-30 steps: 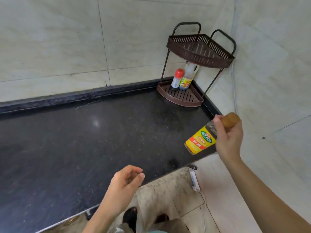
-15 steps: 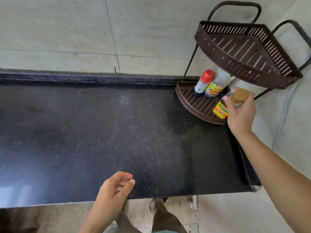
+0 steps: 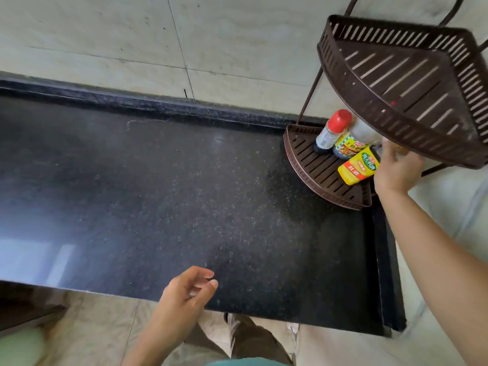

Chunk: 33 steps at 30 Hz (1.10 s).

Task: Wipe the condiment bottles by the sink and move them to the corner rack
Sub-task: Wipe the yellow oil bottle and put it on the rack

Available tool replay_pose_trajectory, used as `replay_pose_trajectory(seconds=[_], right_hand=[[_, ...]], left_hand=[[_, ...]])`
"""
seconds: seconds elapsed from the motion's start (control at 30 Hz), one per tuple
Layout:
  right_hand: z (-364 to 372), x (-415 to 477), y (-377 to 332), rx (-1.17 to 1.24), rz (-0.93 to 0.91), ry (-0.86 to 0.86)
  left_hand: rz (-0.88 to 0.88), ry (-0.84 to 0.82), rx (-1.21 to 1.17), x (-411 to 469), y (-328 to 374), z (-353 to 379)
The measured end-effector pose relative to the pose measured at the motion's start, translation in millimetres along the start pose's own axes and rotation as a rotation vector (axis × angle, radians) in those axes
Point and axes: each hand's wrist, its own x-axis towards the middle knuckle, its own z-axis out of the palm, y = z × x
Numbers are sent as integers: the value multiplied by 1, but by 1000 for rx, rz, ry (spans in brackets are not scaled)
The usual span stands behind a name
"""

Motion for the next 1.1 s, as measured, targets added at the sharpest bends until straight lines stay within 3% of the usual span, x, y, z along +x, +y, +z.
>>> replay_pose_trajectory(seconds=[0.23,0.43,0.6,0.83,1.1], right_hand=[[-2,4,5,47,37,-166],[-20,-6,19,-87,140,-331],[-48,-46,29,-78,233,-677],[-74,-144,32,-61,199,-935],[-72,-231,6,-113,54,-1248]], left_hand=[[29,43,43,2,12,6],[78,50,50,0,17,6],[123,68,60,-5,22,2],[202,170,270,-22,14,-11],[139,167,255,-59,-30,-31]])
